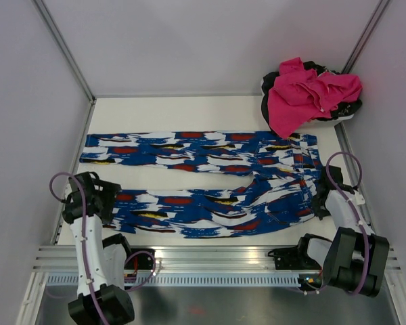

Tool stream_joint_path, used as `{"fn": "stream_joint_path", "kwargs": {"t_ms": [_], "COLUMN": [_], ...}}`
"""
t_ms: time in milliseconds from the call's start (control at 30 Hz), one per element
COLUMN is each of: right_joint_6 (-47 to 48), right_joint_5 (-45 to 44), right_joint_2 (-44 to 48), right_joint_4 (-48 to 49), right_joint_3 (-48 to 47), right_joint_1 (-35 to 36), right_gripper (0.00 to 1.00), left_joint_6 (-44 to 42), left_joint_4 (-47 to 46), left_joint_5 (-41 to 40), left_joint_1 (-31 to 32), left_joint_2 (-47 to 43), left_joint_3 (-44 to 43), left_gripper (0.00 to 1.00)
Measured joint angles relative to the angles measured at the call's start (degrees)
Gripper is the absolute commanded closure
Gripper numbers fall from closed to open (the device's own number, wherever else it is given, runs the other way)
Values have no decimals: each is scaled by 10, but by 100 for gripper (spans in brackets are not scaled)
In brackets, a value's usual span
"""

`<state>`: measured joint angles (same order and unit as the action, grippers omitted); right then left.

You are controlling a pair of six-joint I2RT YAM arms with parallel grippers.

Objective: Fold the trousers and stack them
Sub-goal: Flatten the trousers out, then fold the trousers

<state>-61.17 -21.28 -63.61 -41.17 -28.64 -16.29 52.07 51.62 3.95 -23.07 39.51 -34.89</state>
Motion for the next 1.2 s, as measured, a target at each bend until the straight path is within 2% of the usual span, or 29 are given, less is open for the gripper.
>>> {"fn": "stream_joint_path", "kwargs": {"t_ms": [167, 267, 500, 700, 867, 967, 1100, 1167, 1200], "right_joint_6": [8, 12, 29, 34, 35, 35, 34, 33, 33], "right_joint_5": [0, 0, 0, 0, 0, 0, -1, -1, -2], "right_joint_2": [-22, -43, -66, -67, -66, -62, -58, -56, -55], "right_joint_4": [-2, -9, -15, -14, -14, -15, -14, -14, -14], "right_joint_3": [-11, -24, -38, -39, -39, -39, -37, -36, -36], "right_joint_1": [0, 0, 0, 0, 0, 0, 0, 0, 0], "right_gripper": [100, 100, 100, 100, 100, 100, 100, 100, 100], "left_joint_6": [112, 156, 196, 212, 207, 195, 179, 172, 170], "left_joint_4": [64, 69, 53, 30, -14, -39, -71, -83, -92], "left_joint_5": [-126, -166, -214, -250, -253, -254, -248, -244, -241], "left_joint_1": [0, -1, -1, -1, -1, -1, -1, -1, -1], "left_joint_2": [26, 56, 110, 154, 174, 173, 175, 179, 184], "left_joint_3": [-1, 2, 55, 63, 84, 84, 89, 91, 90], "left_gripper": [6, 6, 5, 5, 11, 26, 51, 65, 80]}}
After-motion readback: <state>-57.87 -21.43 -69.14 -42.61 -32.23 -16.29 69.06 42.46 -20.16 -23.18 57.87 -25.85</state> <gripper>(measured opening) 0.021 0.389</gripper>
